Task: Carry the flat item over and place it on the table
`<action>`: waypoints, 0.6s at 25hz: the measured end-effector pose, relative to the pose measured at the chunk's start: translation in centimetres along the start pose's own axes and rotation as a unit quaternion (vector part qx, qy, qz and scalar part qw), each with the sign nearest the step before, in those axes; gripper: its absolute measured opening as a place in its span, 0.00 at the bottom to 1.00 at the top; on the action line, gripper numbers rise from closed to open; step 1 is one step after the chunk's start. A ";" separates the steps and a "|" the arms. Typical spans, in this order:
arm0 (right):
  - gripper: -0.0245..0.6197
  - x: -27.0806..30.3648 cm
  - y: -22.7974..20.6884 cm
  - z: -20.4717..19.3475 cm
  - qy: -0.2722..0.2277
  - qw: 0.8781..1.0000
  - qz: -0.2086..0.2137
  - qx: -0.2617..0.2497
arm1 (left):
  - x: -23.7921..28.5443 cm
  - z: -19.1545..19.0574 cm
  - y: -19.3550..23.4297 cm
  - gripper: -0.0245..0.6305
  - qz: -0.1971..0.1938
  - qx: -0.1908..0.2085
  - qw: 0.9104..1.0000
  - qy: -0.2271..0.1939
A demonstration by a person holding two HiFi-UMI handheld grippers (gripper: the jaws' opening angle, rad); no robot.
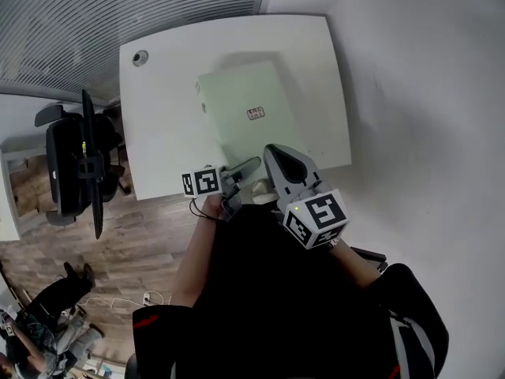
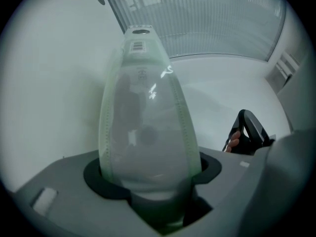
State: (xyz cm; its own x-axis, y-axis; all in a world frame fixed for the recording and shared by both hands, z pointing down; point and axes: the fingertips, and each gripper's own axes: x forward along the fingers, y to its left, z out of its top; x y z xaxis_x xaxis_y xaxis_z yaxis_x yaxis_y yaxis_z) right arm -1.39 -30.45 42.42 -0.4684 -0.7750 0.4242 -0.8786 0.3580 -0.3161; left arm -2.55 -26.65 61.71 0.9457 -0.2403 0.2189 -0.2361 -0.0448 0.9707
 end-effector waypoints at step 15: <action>0.04 2.7 -2.1 -0.3 0.020 0.999 -0.025 0.021 | 0.9 1.0 3.6 0.51 0.045 0.019 0.997 0.064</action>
State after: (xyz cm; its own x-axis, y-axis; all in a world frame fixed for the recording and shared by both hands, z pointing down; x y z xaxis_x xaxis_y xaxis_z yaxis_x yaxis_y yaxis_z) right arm -0.84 -33.08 44.50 -0.4279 -0.7698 0.4736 -0.8968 0.2961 -0.3288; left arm -2.77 -27.95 65.35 0.9401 -0.1204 0.3189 -0.3281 -0.0657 0.9424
